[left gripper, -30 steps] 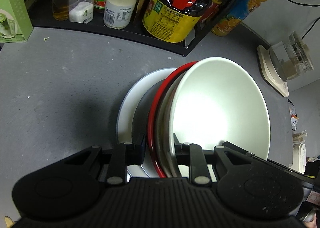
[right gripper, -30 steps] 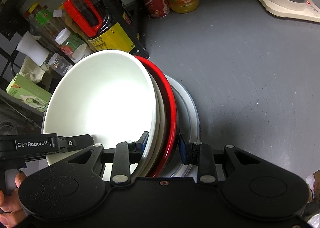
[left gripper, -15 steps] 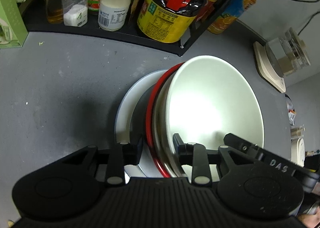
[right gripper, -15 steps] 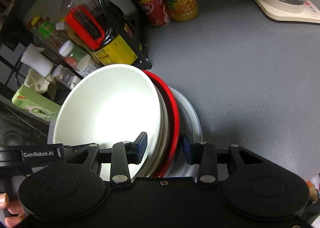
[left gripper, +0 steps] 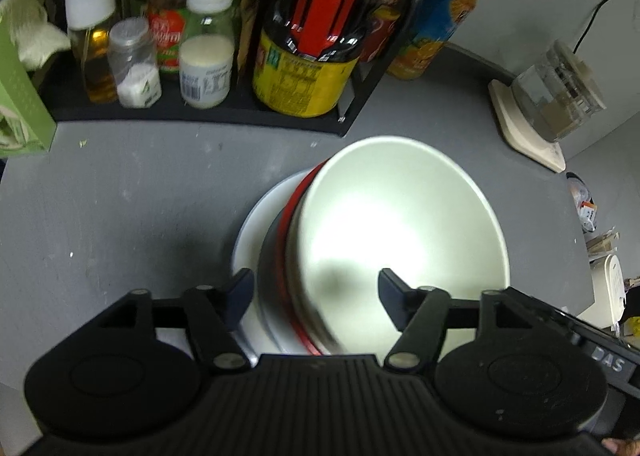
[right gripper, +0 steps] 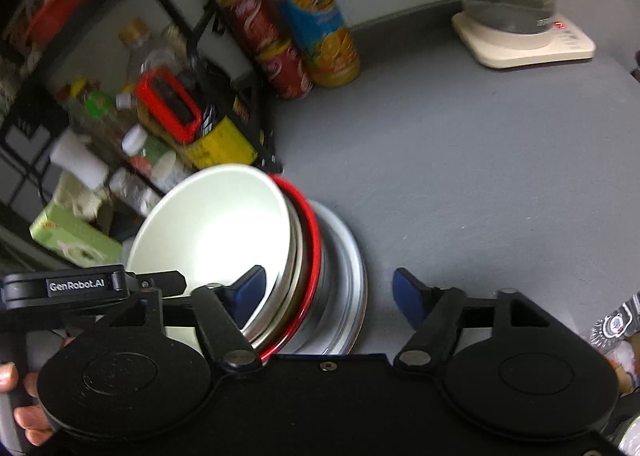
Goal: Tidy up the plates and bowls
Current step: 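Lower the bowl stack onto the 'BAKERY' plate and open both tools, then withdraw both open tools away from the stacked dishes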
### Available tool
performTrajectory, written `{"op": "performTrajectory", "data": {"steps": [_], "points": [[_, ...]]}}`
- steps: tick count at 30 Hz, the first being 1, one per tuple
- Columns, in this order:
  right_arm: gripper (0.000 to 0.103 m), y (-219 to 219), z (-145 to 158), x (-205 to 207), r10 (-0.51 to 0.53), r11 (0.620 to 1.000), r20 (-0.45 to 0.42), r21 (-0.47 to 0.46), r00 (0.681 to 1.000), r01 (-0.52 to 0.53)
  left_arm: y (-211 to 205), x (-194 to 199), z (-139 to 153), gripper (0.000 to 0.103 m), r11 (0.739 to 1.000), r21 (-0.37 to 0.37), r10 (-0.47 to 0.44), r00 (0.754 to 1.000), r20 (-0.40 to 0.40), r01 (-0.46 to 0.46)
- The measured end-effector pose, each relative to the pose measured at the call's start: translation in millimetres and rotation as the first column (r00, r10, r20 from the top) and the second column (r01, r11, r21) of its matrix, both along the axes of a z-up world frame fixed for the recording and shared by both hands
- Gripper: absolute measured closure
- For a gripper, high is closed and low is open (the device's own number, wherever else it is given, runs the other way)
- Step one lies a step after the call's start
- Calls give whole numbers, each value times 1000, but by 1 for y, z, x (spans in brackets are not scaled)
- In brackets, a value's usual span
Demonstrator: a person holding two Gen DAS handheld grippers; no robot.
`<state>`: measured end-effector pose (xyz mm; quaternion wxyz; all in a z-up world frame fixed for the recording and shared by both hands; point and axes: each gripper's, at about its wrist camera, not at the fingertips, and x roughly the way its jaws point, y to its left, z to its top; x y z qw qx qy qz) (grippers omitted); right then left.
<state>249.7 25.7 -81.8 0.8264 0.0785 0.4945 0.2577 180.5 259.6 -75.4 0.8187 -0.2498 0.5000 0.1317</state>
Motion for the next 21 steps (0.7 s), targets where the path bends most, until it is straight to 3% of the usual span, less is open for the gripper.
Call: {"op": "performTrajectory", "data": {"steps": [2, 4, 12, 21], "points": [[20, -9, 4, -1, -25, 1000, 20, 3, 999, 25, -4, 1, 5, 31, 1000, 15, 2, 1000, 11, -3], [19, -18, 10, -3, -41, 999, 40, 6, 998, 41, -10, 2, 10, 28, 999, 43, -1, 1000, 19, 0], [2, -67, 26, -22, -131, 991, 111, 3, 985, 132, -33, 0, 32, 20, 992, 122, -32, 997, 73, 23], [0, -120, 47, -58, -192, 980, 182, -11, 964, 197, -73, -30, 67, 11, 985, 165, -68, 988, 135, 45]]}}
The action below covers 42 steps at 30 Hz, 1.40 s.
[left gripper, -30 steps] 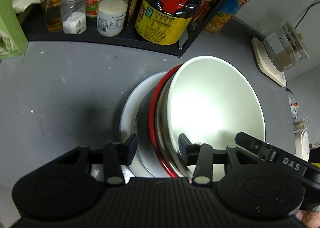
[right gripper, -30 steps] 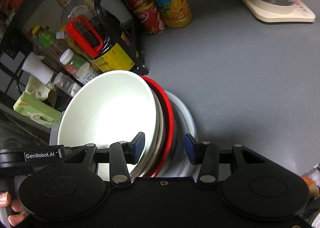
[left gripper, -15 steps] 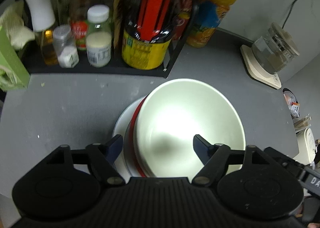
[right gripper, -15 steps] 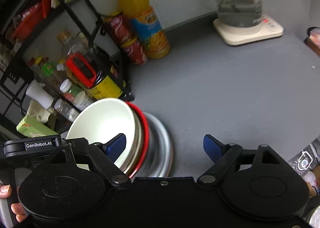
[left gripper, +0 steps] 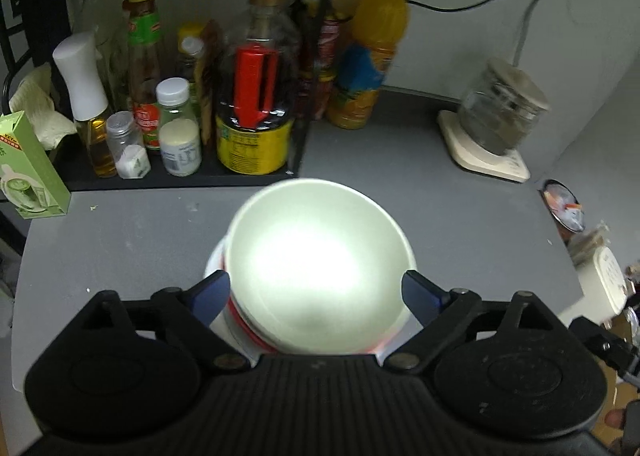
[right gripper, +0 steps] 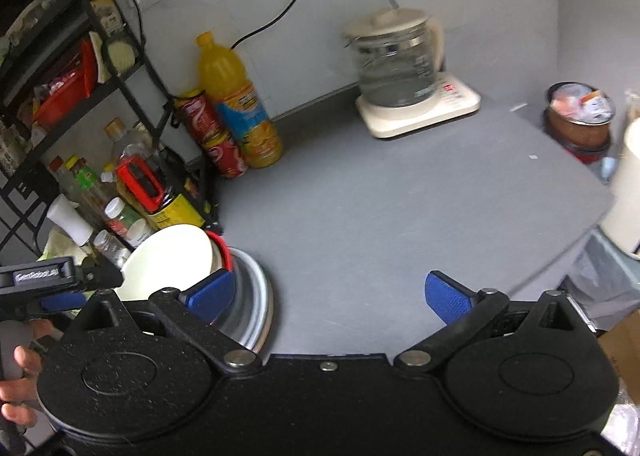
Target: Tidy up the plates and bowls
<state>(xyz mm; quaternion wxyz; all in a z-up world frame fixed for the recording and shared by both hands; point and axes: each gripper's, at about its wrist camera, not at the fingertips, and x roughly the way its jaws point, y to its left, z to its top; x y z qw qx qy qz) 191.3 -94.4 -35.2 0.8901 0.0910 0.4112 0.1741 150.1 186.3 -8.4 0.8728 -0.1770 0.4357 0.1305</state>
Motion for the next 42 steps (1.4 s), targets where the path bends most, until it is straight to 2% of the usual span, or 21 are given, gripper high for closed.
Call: {"op": "performTrajectory", "data": {"steps": [3, 10, 16, 25, 33, 42], "points": [[0, -14, 7, -16, -18, 1000, 31, -17, 999, 19, -14, -17, 8, 10, 1000, -11, -4, 1000, 6, 4], [0, -40, 20, -53, -57, 997, 72, -49, 996, 61, -45, -54, 24, 0, 999, 13, -47, 997, 58, 46], [0, -56, 34, -83, -76, 994, 123, -65, 989, 84, -65, -81, 34, 0, 997, 24, -79, 993, 85, 77], [0, -69, 50, -123, -56, 997, 167, -46, 984, 64, -93, -124, 51, 0, 990, 65, -131, 982, 139, 123], [0, -70, 61, -154, -35, 996, 219, -75, 975, 52, -107, -161, 61, 0, 986, 78, -158, 972, 173, 147], [0, -74, 66, -177, -11, 997, 234, -70, 972, 29, -114, -192, 66, 0, 978, 120, -189, 964, 189, 168]]}}
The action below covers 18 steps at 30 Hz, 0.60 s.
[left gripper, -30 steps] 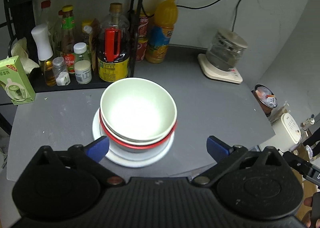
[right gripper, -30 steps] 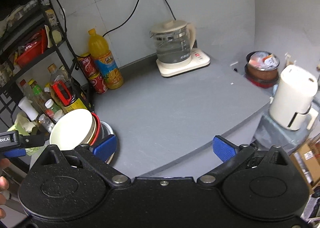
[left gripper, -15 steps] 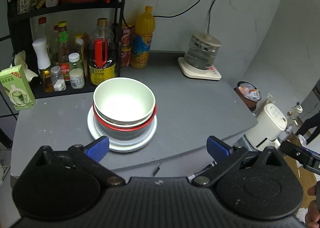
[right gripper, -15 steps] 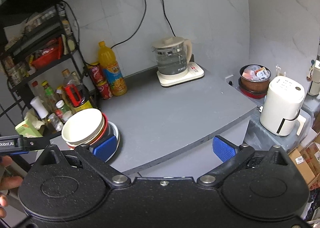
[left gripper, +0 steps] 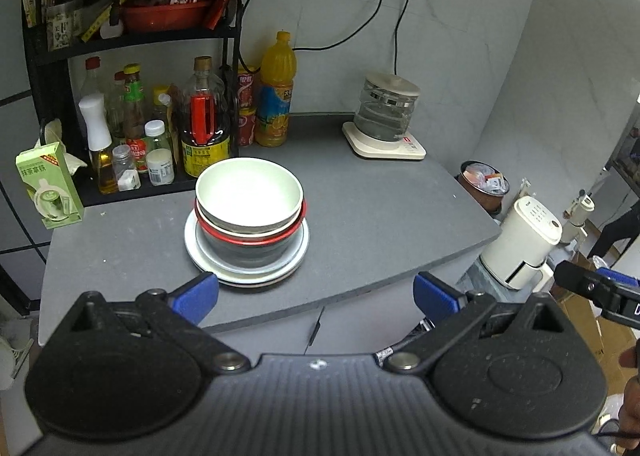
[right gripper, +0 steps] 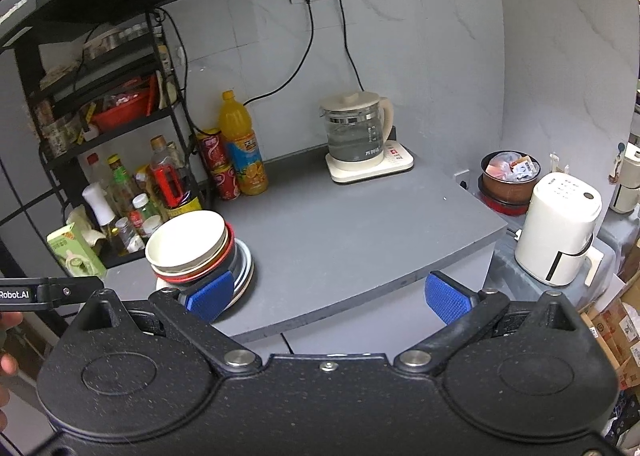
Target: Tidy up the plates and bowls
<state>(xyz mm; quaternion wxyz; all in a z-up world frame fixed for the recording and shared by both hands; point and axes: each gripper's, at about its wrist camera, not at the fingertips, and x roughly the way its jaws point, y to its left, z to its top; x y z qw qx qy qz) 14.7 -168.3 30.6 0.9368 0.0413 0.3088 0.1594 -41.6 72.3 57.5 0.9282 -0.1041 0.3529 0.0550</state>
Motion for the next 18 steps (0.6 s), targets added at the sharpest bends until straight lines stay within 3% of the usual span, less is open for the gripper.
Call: {"op": "performTrajectory", "data": {"steps": [18], "points": [[0, 4, -8, -15, 63, 997, -22, -37, 998, -63, -7, -25, 2, 0, 1000, 7, -16, 1000, 10, 16]]}}
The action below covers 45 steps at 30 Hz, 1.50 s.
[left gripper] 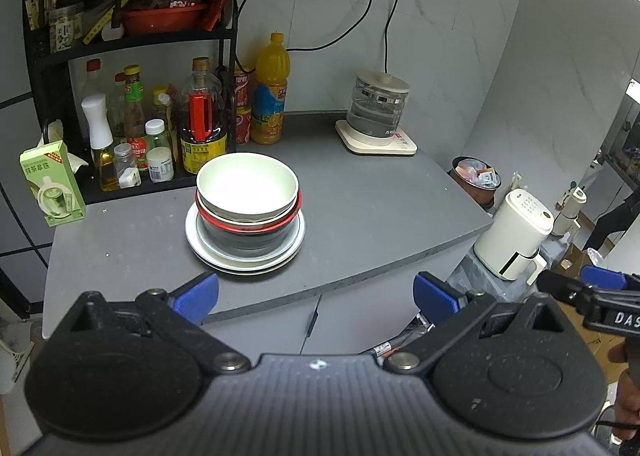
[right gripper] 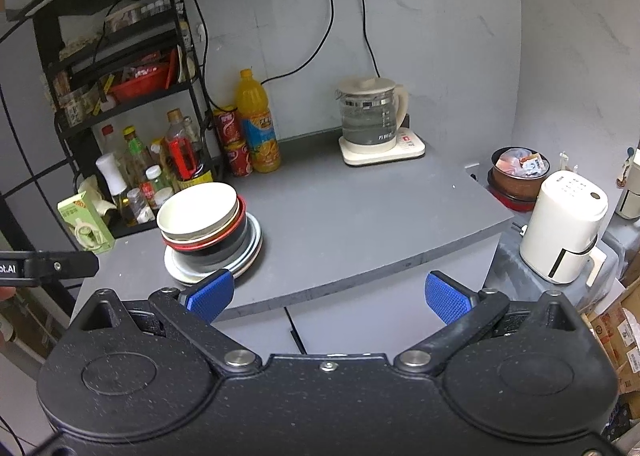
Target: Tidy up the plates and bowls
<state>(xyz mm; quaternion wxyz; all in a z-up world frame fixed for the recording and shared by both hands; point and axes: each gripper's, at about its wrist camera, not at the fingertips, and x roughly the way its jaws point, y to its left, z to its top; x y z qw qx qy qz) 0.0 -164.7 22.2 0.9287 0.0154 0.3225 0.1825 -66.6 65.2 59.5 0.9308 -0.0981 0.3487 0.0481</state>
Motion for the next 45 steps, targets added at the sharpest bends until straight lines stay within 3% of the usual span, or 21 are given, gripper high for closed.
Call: {"op": "performTrajectory", "data": {"steps": [45], "points": [[0, -4, 2, 20, -3, 1000, 1, -6, 1000, 3, -4, 24, -7, 0, 1000, -9, -15, 1000, -21, 15]]}}
